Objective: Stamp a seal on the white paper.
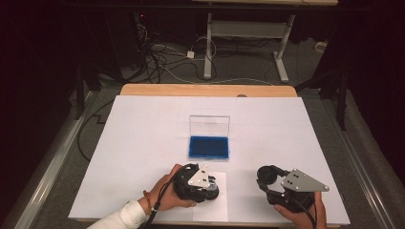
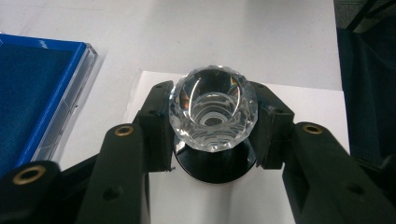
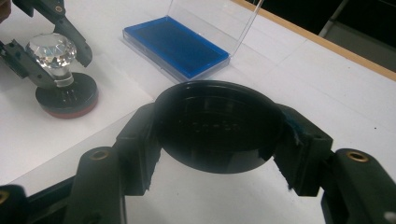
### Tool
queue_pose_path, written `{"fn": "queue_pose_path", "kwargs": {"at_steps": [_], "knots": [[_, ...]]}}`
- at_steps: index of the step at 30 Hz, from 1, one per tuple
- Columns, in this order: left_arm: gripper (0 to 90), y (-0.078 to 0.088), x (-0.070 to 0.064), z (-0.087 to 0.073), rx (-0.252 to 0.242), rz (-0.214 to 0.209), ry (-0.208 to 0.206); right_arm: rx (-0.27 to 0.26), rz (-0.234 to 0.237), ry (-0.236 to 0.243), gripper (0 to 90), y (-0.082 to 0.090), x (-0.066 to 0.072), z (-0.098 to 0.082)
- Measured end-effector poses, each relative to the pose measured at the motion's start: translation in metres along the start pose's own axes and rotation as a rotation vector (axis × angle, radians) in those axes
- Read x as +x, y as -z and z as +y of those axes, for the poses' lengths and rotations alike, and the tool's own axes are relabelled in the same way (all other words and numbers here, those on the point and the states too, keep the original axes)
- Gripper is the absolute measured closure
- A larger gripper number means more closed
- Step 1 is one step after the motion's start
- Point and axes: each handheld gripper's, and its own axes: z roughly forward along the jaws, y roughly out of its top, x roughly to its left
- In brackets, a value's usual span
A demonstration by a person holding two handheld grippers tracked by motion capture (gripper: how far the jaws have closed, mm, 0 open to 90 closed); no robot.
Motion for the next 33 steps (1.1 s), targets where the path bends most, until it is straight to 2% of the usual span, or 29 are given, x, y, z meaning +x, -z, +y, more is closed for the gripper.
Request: {"fn": "queue_pose_path", "kwargs": {"at_steps": [33], "knots": [[54.7, -0.0011, -0.0044, -0.0004, 0.004, 0.028, -0.017, 0.006, 0.002, 0.005, 38.3, -0.0014, 0.0004, 0.0000]]}}
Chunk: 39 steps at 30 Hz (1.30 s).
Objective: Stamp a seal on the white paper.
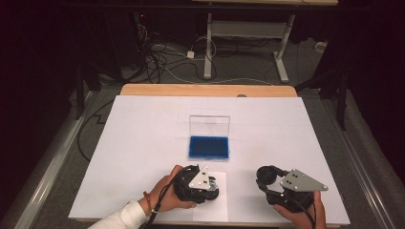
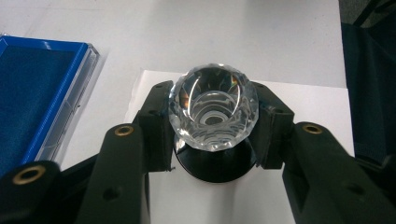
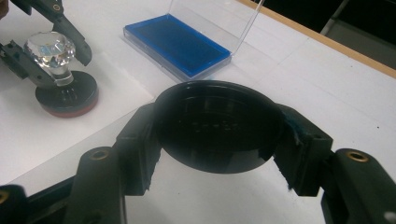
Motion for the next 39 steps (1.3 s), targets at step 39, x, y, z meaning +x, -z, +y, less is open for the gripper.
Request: {"fn": "queue_pose_path", "kwargs": {"at_steps": [39], "knots": [[54.6, -0.0014, 0.0015, 0.0010, 0.017, 0.001, 0.007, -0.005, 0.003, 0.003, 38.3, 0.0013, 0.0009, 0.0007]]}}
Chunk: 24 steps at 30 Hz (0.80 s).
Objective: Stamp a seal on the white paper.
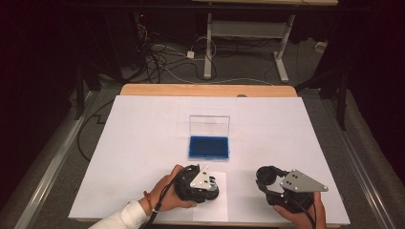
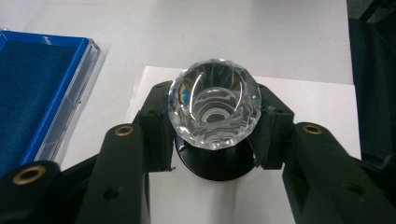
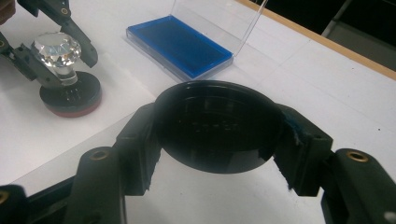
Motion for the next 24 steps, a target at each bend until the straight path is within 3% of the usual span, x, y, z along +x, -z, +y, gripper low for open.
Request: {"fn": "queue_pose_path", "kwargs": {"at_steps": [7, 24], "knots": [[54.6, 0.004, 0.006, 0.001, -0.047, -0.056, 0.056, -0.003, -0.002, 0.003, 38.3, 0.001, 0.000, 0.000], [54.6, 0.047, 0.022, 0.001, -0.162, 0.020, 0.095, -0.011, -0.005, 0.006, 38.3, 0.003, 0.000, 0.001]]}}
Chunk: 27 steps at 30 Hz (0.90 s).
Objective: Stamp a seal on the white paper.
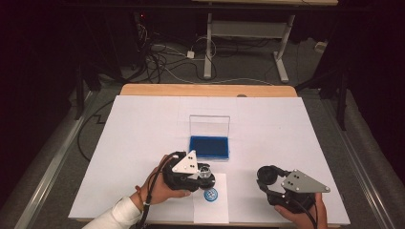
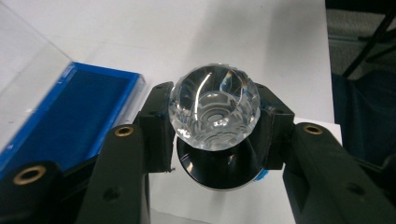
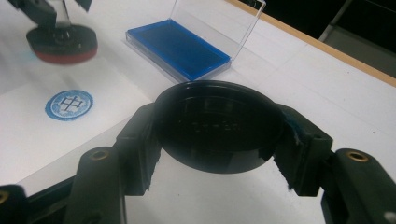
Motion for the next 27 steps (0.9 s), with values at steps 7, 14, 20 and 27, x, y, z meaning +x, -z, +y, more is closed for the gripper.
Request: {"fn": "queue_pose_path", "kwargs": {"at_steps": [7, 14, 20, 27], "knots": [[54.6, 0.017, 0.007, -0.002, -0.034, 0.027, 0.016, -0.001, 0.006, 0.002, 38.3, -0.003, -0.002, 0.001], [54.7, 0.025, 0.013, -0.007, -0.048, 0.038, 0.040, 0.007, 0.016, 0.001, 38.4, -0.009, -0.003, 0.003], [54.7, 0.030, 0.015, -0.010, -0.051, 0.050, 0.051, 0.007, 0.021, 0.007, 38.4, -0.013, -0.002, 0.005], [54.7, 0.034, 0.016, -0.012, -0.056, 0.061, 0.056, 0.006, 0.025, 0.007, 38.3, -0.014, -0.002, 0.006]]}}
